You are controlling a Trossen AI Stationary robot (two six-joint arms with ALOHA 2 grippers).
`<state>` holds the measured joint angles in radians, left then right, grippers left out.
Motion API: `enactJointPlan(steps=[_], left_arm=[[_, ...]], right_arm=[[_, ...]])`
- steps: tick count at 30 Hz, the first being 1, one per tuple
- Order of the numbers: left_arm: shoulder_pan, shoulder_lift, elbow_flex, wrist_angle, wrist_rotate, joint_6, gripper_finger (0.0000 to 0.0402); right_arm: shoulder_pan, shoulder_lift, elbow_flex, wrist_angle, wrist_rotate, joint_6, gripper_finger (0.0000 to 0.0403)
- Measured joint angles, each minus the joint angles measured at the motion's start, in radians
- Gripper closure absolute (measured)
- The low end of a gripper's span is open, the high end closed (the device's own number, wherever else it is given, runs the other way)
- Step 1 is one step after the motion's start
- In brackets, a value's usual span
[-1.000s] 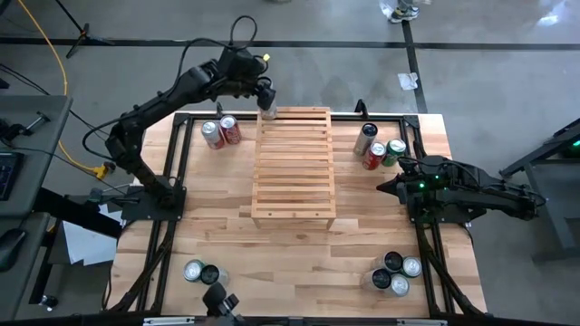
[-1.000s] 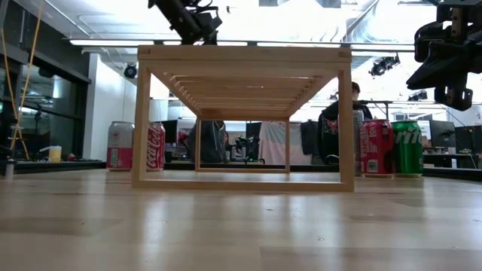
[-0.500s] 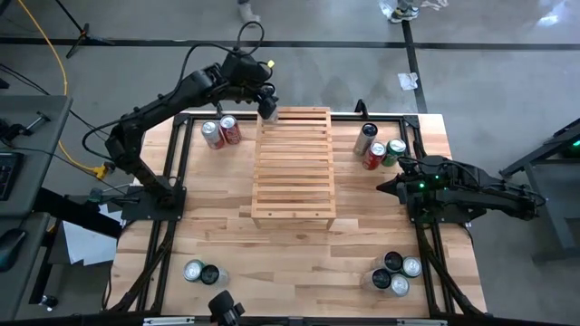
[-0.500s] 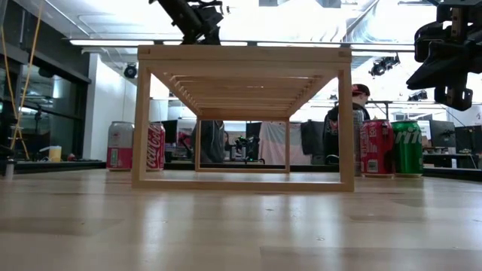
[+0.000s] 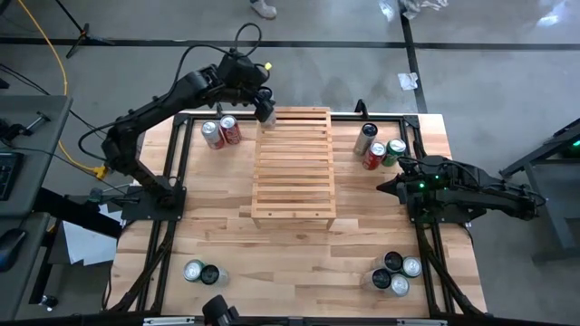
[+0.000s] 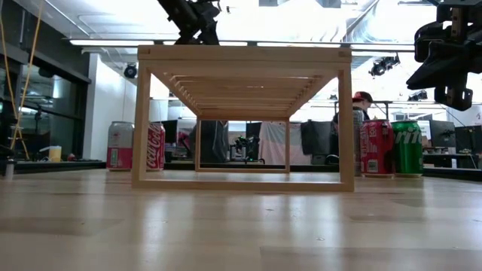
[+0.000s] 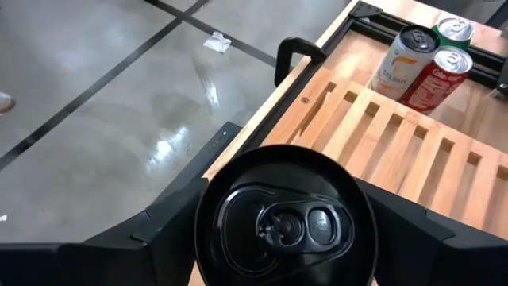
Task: Place canned beverage on shelf
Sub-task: Put the left white yellow soda can on the shelf, then put the white yellow soda on the shelf aligned with the other white yellow soda can
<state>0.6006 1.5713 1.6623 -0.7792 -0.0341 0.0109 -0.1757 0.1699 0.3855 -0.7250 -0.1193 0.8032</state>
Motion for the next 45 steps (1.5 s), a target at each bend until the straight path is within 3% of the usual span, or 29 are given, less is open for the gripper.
enactJointPlan(steps=[33,45], left_arm=[[0.0,-0.055,0.002,0.058,0.0,-0.025,0.0119],[0.001,-0.139,0.002,0.24,-0.009,-0.008,0.0119]], right_arm=[[0.0,0.0,0.0,0.0,0.0,0.0,0.0387],[0.0,0.0,0.0,0.0,0.0,0.0,0.0387]])
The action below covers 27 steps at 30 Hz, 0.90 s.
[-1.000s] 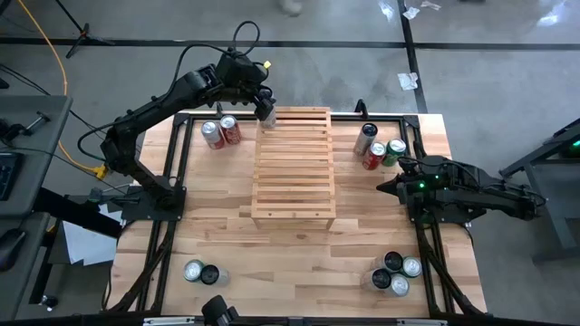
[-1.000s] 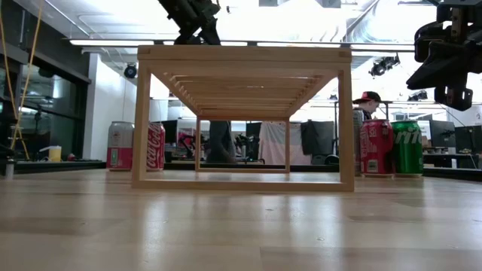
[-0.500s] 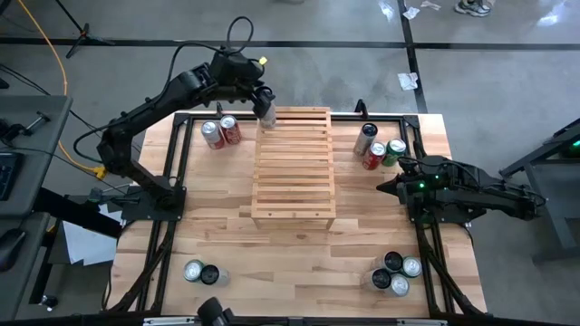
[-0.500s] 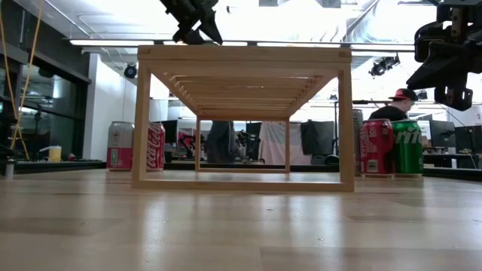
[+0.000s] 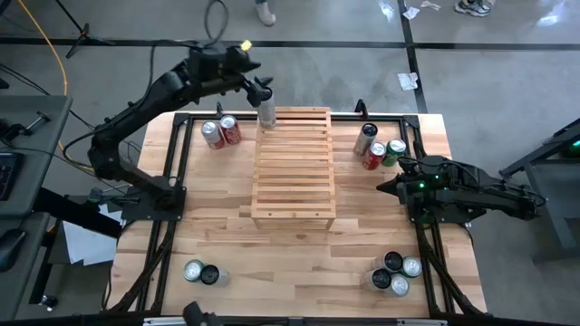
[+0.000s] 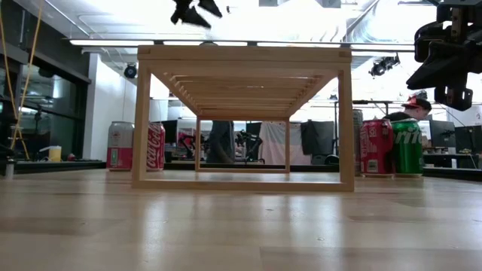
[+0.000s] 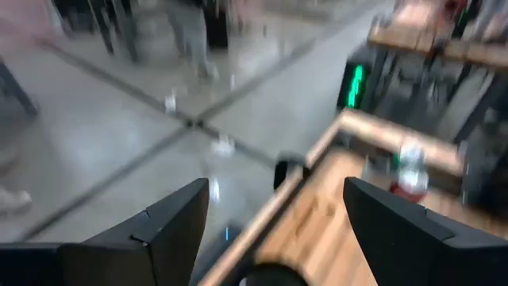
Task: Place canned beverage on shelf
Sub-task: Put the white yellow soda on the shelf aligned with the other white yellow soda can
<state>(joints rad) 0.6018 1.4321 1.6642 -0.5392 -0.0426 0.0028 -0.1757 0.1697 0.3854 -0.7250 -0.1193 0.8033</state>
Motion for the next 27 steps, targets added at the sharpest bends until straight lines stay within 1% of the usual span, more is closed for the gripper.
enactJointPlan(steps=[5,9,14,17,19,23,27], left_arm=[[0.0,-0.049,0.001,0.105,-0.002,-0.019,0.0119],[0.0,-0.084,0.001,0.126,0.024,-0.011,0.0119],[0.0,-0.113,0.001,0.126,0.052,0.083,0.0119],[0.0,-0.126,0.001,0.158,0.061,0.096,0.0119],[0.0,-0.13,0.001,0.192,0.06,0.072,0.0119],[0.0,-0.138,0.001,0.264,0.06,-0.032,0.0119],[0.0,-0.157,0.001,0.271,0.085,-0.151,0.0119]], right_arm=[[0.0,0.0,0.0,0.0,0.0,0.0,0.0387],[0.0,0.0,0.0,0.0,0.0,0.0,0.0387],[0.0,0.0,0.0,0.0,0.0,0.0,0.0387],[0.0,0.0,0.0,0.0,0.0,0.0,0.0387],[0.0,0.0,0.0,0.0,0.0,0.0,0.0387],[0.0,0.0,0.0,0.0,0.0,0.0,0.0387],[0.0,0.0,0.0,0.0,0.0,0.0,0.0387]])
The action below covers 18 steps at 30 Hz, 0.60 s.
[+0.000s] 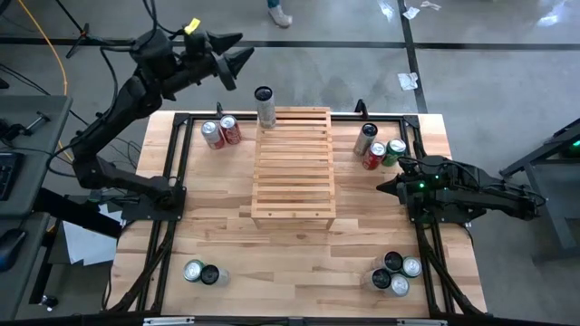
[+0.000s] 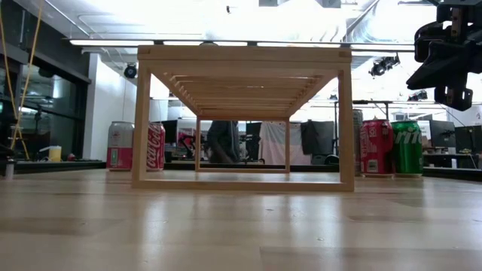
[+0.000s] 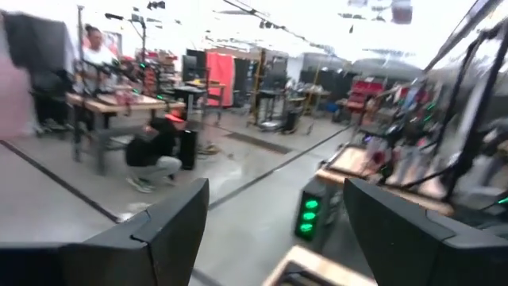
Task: Place canned beverage on shelf
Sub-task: Put the white yellow soda on the shelf aligned with the other white yellow soda can
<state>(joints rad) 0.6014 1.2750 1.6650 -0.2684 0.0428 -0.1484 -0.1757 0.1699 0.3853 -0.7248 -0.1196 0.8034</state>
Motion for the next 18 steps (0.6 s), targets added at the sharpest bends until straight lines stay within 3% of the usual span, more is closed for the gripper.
enactJointPlan(steps=[4,18], left_arm=[[0.0,-0.018,0.0,0.022,0.047,-0.114,0.0119],[0.0,-0.071,0.0,0.052,0.095,-0.166,0.0119]], right_arm=[[0.0,0.0,0.0,0.0,0.0,0.0,0.0387],[0.0,0.0,0.0,0.0,0.0,0.0,0.0387]])
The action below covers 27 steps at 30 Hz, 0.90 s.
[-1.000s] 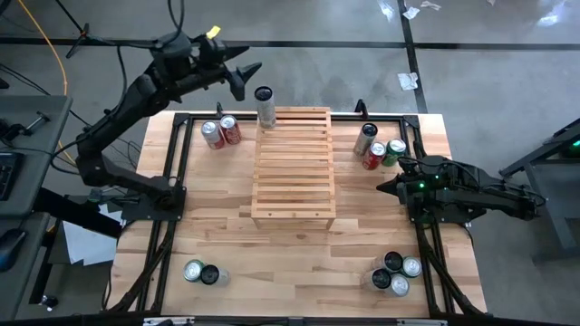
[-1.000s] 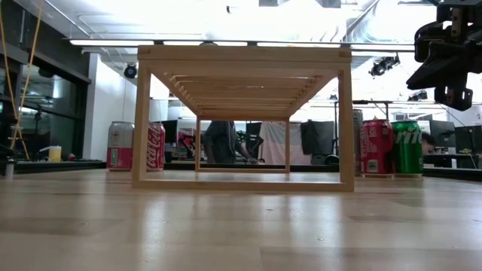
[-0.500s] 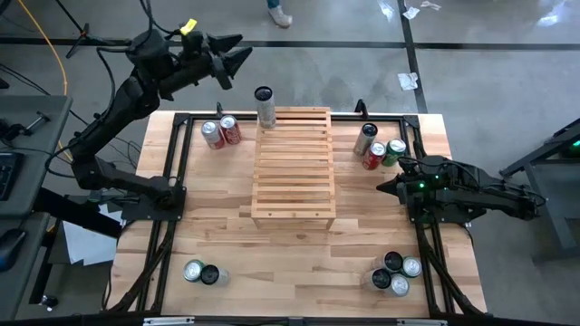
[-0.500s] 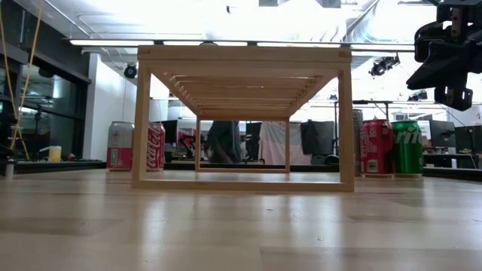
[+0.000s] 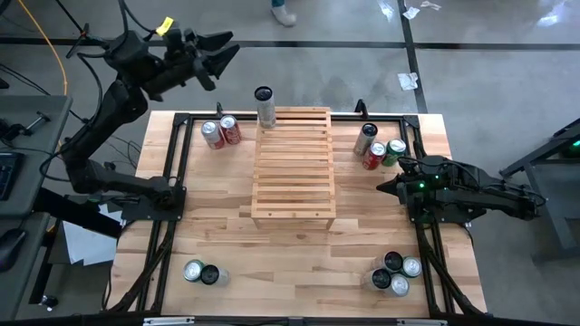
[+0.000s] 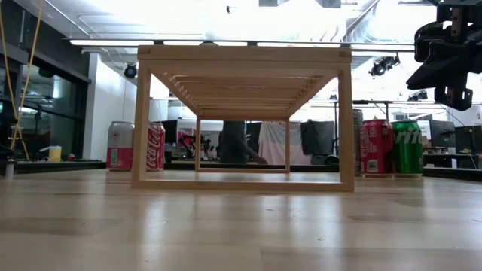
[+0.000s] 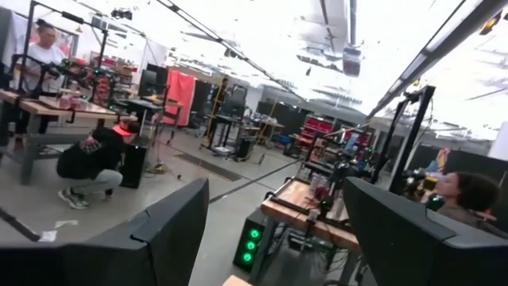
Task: Place canned beverage on shelf
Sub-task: Put the white yellow soda on the shelf aligned with the other white yellow soda can
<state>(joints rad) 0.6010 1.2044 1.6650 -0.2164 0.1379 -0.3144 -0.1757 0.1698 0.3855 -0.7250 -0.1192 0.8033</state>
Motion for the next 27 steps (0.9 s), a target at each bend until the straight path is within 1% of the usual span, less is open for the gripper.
enactJointPlan(steps=[10,16,18,21,25,27], left_arm=[[0.0,-0.022,0.0,-0.004,0.002,-0.023,0.0119],[0.0,-0.022,0.0,-0.041,0.009,0.017,0.0119],[0.0,-0.022,-0.001,-0.063,0.039,0.027,0.0119],[0.001,-0.022,-0.001,-0.106,0.115,0.036,0.0119],[0.001,-0.021,-0.001,-0.202,0.221,0.049,0.0119],[0.0,-0.025,-0.001,-0.261,0.25,0.079,0.0119]], right_arm=[[0.0,0.0,0.0,0.0,0.0,0.0,0.0387],[0.0,0.0,0.0,0.0,0.0,0.0,0.0387],[0.0,0.0,0.0,0.0,0.0,0.0,0.0387],[0.0,0.0,0.0,0.0,0.0,0.0,0.0387],[0.0,0.0,0.0,0.0,0.038,0.0,0.0387],[0.0,0.0,0.0,0.0,0.045,0.0,0.0387]])
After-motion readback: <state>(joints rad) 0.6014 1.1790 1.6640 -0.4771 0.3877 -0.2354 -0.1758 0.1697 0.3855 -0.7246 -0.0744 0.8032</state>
